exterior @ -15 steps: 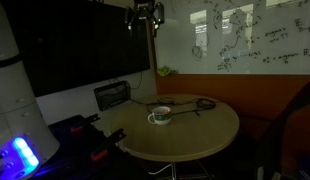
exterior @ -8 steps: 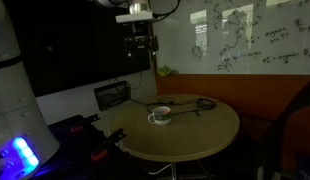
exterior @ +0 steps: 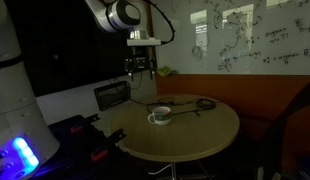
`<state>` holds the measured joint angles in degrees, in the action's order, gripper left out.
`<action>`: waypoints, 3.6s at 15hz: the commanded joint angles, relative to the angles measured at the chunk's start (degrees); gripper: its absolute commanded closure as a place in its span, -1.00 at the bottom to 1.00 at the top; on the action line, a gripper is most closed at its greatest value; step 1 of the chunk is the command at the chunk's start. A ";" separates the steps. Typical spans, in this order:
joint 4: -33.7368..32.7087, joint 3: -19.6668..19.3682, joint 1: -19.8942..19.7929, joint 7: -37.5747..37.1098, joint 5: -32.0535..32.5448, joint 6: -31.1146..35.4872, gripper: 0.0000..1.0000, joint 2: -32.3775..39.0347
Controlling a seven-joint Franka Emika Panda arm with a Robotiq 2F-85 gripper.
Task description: Take the marker from the cup and put it on the table
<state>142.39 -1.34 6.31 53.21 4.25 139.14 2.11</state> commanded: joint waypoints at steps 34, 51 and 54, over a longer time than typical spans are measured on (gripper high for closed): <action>-33.27 4.04 1.78 4.06 33.97 6.07 -0.70 42.24; -46.83 0.92 5.81 3.09 34.70 2.59 -0.12 54.64; -47.72 0.20 6.30 2.94 35.12 2.25 0.41 55.43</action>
<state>96.58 0.02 11.16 58.95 37.49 143.90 56.69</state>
